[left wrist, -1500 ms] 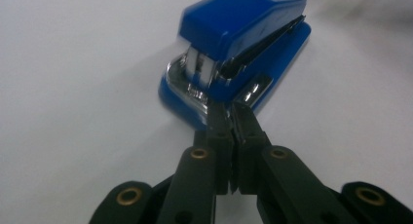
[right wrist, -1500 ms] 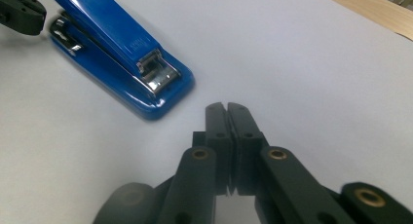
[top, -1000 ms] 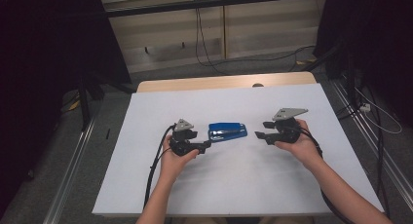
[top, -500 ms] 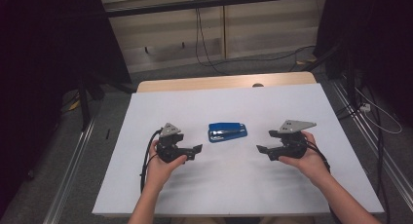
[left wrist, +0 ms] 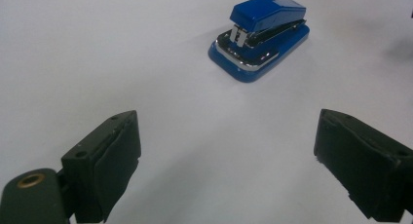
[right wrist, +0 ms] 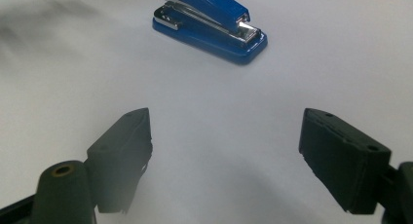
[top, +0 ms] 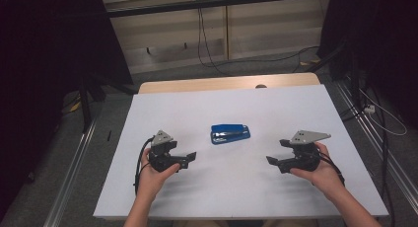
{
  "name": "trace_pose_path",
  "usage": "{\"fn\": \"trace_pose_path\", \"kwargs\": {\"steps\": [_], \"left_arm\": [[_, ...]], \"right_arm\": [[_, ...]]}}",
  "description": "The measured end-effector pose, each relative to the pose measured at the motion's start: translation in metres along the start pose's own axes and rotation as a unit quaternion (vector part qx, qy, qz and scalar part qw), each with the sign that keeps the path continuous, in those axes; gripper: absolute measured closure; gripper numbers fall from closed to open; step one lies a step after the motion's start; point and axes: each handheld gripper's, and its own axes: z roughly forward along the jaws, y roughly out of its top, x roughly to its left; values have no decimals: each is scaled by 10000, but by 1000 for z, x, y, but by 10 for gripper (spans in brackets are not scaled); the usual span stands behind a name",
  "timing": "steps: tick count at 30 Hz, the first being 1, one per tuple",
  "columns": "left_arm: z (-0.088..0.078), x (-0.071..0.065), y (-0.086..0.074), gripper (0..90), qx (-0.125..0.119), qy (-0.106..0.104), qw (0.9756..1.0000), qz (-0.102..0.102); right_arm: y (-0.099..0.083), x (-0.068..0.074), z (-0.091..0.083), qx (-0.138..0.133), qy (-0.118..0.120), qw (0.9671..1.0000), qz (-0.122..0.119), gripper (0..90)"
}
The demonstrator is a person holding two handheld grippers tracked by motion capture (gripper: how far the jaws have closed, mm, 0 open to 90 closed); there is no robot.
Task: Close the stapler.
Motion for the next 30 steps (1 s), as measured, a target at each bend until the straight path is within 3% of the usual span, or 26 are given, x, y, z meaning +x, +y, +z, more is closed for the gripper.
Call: {"fn": "trace_pose_path", "kwargs": {"steps": [21, 27, 30], "left_arm": [[-33, 14, -20, 79, -37, 143, 9998, 166], [-42, 19, -29, 78, -148, 174, 9997, 100], [-46, 19, -32, 70, -103, 137, 9997, 177]], "right_arm": [[-25, 7, -19, 130, -78, 9999, 32, 178], [-30, 7, -24, 89, -141, 9999, 37, 170], [-32, 7, -26, 24, -147, 9998, 91, 166]]}}
